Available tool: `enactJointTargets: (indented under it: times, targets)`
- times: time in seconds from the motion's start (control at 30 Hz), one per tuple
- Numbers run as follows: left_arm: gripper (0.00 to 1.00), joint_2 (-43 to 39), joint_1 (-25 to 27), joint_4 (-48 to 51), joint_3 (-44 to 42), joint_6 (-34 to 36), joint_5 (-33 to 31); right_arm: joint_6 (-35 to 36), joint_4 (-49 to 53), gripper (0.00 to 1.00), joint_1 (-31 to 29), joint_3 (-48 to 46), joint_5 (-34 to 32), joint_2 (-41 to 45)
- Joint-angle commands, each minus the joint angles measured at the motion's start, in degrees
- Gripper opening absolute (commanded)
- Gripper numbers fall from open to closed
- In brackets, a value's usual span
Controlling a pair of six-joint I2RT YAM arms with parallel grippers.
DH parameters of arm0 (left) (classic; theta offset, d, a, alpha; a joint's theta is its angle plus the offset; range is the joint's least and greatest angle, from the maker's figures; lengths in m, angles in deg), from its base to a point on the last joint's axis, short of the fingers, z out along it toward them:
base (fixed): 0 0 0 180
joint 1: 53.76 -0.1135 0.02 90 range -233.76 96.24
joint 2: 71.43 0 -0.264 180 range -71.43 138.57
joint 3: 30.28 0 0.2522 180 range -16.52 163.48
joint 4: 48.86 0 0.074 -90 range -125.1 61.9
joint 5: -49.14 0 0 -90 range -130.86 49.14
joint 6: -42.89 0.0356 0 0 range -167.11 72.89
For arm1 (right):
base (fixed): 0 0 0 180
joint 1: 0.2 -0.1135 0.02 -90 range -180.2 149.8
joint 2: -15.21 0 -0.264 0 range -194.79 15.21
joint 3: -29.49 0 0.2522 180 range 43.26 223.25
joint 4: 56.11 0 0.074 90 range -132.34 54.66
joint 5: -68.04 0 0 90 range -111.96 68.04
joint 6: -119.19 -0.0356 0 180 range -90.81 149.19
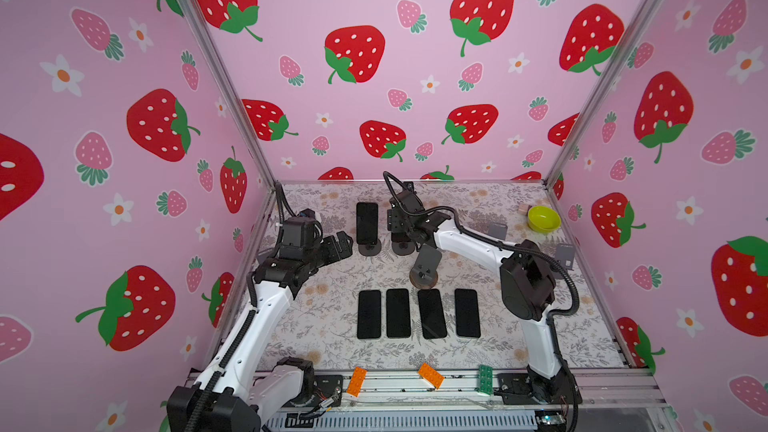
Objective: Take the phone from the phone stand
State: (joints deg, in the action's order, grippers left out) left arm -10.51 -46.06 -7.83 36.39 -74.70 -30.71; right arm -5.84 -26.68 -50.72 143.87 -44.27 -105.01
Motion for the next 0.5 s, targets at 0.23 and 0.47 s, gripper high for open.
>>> enactJointTargets:
  times: [0.23,0.47]
  targets:
    - [0.99,-1.51,-0.32,-0.32,0.85,-4.16,2.23,1.25,-2.03,0.71,0.40,-1.14,1.56,7.74]
    - [0.99,-1.27,-0.32,-1.46,0.55,-6.01,3.12,1.64,-3.29,0.70,2.23,-4.65,3.77,13.37]
